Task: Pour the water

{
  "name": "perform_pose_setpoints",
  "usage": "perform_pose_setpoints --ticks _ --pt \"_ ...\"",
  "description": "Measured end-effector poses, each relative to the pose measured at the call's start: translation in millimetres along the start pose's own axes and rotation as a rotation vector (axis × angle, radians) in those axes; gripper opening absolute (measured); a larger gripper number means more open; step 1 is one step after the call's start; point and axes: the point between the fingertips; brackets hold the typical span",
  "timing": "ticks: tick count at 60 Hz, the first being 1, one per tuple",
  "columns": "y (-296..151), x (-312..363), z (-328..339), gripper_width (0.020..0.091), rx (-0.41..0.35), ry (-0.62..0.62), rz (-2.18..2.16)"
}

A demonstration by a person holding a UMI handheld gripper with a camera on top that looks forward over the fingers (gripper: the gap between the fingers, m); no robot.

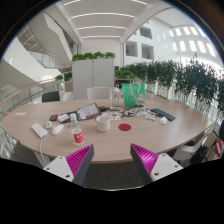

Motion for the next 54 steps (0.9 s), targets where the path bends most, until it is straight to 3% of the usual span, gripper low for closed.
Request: perform_pose_setpoints --ticks 14,30,54 --pt "-1.9 -8.0 20.1 0.0837 -0.025 0.036 -0.017" --pt "8.3 6.8 -15.1 0.0832 -0.027 -0.015 -0.027" --pt "38.7 156.4 -144.2 0.0835 -0.046 -0.259 -0.007"
Point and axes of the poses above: the point between the fingertips, and its own axes, seen from behind it with the camera up: x to the left, y down, z backward, against the way the camera looks, and after that the axes turned 9 degrees about -x, right-handed
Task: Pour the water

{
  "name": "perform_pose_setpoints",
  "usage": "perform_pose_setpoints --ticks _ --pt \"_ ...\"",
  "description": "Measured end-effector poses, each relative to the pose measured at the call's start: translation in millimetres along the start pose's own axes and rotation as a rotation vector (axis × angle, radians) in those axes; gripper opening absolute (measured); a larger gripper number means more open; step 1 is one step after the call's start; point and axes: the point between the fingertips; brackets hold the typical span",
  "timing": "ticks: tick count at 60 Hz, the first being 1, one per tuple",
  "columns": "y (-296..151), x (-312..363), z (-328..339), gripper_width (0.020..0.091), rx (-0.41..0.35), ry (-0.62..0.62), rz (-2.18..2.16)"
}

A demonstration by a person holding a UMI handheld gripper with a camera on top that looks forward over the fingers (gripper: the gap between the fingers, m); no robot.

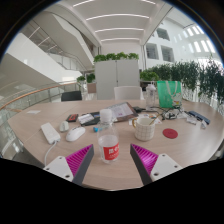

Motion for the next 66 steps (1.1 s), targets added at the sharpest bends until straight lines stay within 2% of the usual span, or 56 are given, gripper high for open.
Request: perform_pose_setpoints --ticks 17,18,19,20,21,23,25,31,38,42,46,47,48,49,51,52,53,56,57,58,66 --pt "24.9 18.2 -87.0 0.0828 0.022 -0.01 0.007" --pt "25.3 18.9 -89.8 0.081 0.023 -0.013 0.011" --pt "24.5 17.8 -91.2 0.0763 0.028 -0.019 0.015" --pt "27.8 18.6 -92.9 0.0672 0.037 -0.025 0.02" --pt "29.6 14.0 -93.4 0.0518 0.05 -0.015 0.03" --pt "30.0 12.7 -93.0 0.05 0.056 0.001 0.033" --pt "30.8 9.5 -92.1 0.045 0.068 0.023 0.029" --pt "30.8 10.8 -94.3 0.0364 0.067 0.013 0.049" --pt "30.9 10.7 -97.0 0.0372 0.074 0.004 0.035" --pt "31.2 22.1 -98.8 0.0371 0.108 -0.031 0.001" --pt "9.9 34.9 -105.6 0.0373 0.106 -0.077 -0.127" --pt "2.1 36.4 -107.4 0.0372 0.1 -0.083 -0.177" --pt "-6.0 38.5 -109.9 0.0342 0.097 -0.09 -0.234" --pt "-14.1 40.4 -112.8 0.0372 0.095 -0.098 -0.299" --pt "-30.9 42.3 -121.3 0.0372 0.093 -0.108 -0.454" --pt "-37.3 46.6 -126.0 0.0335 0.094 -0.1 -0.513" --pt "-45.4 45.8 -129.2 0.0371 0.096 -0.107 -0.601" --pt "-68.2 40.4 -140.3 0.0372 0.104 -0.12 -0.857" --pt "-74.5 36.7 -143.5 0.0341 0.108 -0.119 -0.938" --pt "-78.9 33.3 -146.9 0.0371 0.113 -0.117 -1.017" --pt "-108.1 13.6 -166.6 0.0371 0.167 -0.169 -1.599"
Point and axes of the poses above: the point between the fingertips, and its own axes, seen from behind it with the camera up: x to the left, y down, z backward, against the way the camera looks, and after that the axes turned 9 degrees about -x, right-handed
